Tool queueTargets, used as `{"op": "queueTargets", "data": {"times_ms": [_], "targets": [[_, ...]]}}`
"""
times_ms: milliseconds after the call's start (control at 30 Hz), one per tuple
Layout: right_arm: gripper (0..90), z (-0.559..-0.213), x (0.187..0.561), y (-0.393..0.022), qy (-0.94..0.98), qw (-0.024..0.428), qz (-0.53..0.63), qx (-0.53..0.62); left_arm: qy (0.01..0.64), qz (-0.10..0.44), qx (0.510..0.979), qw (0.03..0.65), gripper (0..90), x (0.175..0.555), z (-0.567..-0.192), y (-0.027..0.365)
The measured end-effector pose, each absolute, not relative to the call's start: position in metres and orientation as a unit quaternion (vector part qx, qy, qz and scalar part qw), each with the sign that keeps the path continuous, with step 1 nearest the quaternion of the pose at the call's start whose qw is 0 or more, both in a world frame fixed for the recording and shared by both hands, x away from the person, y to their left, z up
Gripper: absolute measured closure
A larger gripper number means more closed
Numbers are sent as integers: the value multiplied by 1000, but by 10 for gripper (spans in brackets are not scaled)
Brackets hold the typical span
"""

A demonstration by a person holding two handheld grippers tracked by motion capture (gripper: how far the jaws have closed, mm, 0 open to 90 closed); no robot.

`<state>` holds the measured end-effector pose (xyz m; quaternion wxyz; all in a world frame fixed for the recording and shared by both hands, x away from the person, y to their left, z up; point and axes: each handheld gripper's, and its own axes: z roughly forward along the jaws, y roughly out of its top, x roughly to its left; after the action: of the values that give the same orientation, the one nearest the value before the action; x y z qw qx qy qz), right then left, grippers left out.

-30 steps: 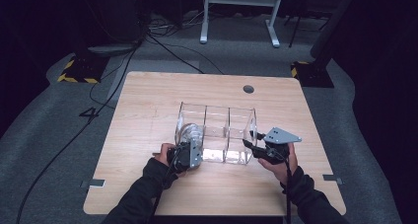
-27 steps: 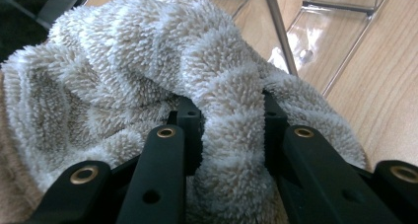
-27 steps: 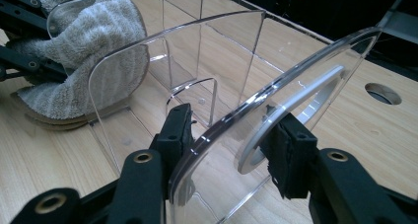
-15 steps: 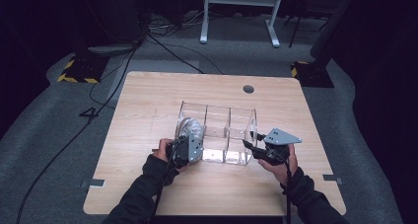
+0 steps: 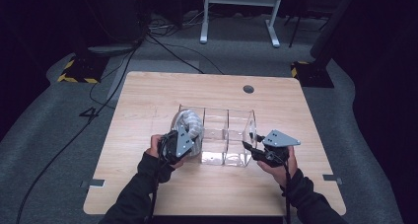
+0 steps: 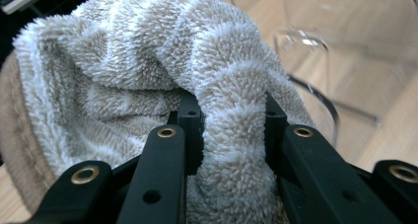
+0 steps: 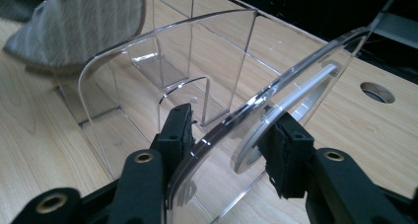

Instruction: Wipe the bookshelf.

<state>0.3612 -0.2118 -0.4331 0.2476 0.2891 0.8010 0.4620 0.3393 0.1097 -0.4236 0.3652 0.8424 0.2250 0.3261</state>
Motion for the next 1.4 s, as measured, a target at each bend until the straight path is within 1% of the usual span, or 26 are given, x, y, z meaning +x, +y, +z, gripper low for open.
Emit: {"op": "queueTargets", "data": {"times_ms": [167, 267, 300, 367, 467, 667, 833, 933, 1100, 1200, 1300, 1400], "targets": [[581, -434, 361, -211, 800, 249, 464, 288, 208, 330, 855, 343, 724, 329, -430, 108], [580, -434, 361, -211, 800, 249, 463, 290, 200, 325, 870, 313, 724, 325, -441, 102], [581, -434, 361, -210, 799, 249, 463, 290, 202, 316, 876, 304, 725, 327, -448, 101], [577, -433, 361, -210, 799, 250, 463, 291, 207, 315, 880, 289, 725, 331, -458, 98], [566, -433, 361, -210, 801, 250, 461, 290, 224, 303, 880, 288, 726, 338, -464, 96], [563, -434, 360, -209, 799, 256, 459, 290, 223, 286, 892, 270, 737, 345, -471, 93], [564, -435, 358, -207, 798, 266, 455, 293, 218, 249, 905, 266, 738, 345, -469, 98], [571, -434, 359, -207, 799, 266, 454, 292, 212, 214, 914, 271, 737, 344, -464, 104], [595, -434, 359, -206, 798, 272, 450, 293, 208, 177, 920, 279, 734, 334, -463, 114], [607, -435, 360, -207, 796, 271, 454, 293, 215, 181, 917, 284, 731, 325, -463, 118], [611, -434, 360, -206, 798, 270, 453, 293, 227, 210, 903, 299, 722, 318, -461, 120], [611, -434, 360, -206, 799, 271, 451, 291, 229, 239, 889, 317, 722, 318, -451, 116]]}}
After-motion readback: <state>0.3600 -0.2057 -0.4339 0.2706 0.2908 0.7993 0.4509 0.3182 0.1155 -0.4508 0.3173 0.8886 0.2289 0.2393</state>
